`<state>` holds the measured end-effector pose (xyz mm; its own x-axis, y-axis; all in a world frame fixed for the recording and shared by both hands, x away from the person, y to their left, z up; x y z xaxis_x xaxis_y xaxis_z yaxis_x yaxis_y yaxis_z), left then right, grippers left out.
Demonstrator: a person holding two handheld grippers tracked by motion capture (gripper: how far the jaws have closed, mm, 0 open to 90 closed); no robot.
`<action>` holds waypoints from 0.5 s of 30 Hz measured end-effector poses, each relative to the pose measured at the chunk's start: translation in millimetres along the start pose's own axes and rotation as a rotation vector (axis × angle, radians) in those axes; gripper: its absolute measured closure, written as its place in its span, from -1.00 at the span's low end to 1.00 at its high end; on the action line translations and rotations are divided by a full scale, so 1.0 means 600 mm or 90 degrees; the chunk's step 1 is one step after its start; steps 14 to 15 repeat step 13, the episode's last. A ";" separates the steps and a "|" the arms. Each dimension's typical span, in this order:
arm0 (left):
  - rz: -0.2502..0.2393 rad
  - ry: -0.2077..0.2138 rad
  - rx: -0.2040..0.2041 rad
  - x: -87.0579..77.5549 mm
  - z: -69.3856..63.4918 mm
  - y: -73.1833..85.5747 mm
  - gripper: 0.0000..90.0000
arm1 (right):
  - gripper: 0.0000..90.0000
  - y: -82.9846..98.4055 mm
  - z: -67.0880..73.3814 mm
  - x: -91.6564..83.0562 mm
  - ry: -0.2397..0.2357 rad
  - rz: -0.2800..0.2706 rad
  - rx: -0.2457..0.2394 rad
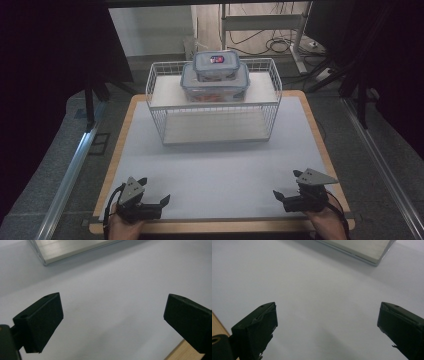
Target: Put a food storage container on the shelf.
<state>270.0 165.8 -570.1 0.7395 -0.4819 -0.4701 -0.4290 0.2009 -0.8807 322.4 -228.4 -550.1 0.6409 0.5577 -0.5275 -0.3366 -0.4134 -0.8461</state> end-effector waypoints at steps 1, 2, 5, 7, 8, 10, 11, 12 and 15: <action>0.004 -0.001 0.004 0.003 0.001 0.003 -0.95 | -0.94 0.006 -0.003 0.003 0.004 0.007 -0.005; 0.010 0.000 0.004 0.007 0.002 0.006 -0.95 | -0.94 0.009 -0.004 0.006 0.003 0.012 -0.005; 0.020 -0.005 0.007 0.011 0.002 0.010 -0.95 | -0.94 0.021 -0.003 0.013 -0.014 0.028 0.008; 0.025 -0.006 0.009 0.013 0.001 0.011 -0.95 | -0.94 0.027 -0.001 0.018 -0.029 0.038 0.018; 0.029 -0.005 0.010 0.015 0.001 0.013 -0.95 | -0.94 0.030 -0.001 0.019 -0.033 0.044 0.021; 0.038 -0.009 0.012 0.018 0.001 0.016 -0.96 | -0.94 0.034 0.000 0.023 -0.041 0.052 0.022; 0.041 -0.010 0.014 0.018 0.001 0.016 -0.96 | -0.94 0.036 0.001 0.024 -0.044 0.055 0.022; 0.043 -0.010 0.013 0.020 0.000 0.017 -0.96 | -0.94 0.036 0.002 0.025 -0.045 0.056 0.021; 0.045 -0.010 0.012 0.020 0.000 0.017 -0.96 | -0.94 0.037 0.003 0.026 -0.047 0.059 0.018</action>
Point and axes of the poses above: each handheld gripper's, and its own axes: x roughly forward along the jaws, y roughly out of its underside, z roughly to its left, the point moved 10 cm from there along x, roughly forward along the jaws, and after that the axes turned 5 degrees about -z, right-handed, at the moved point
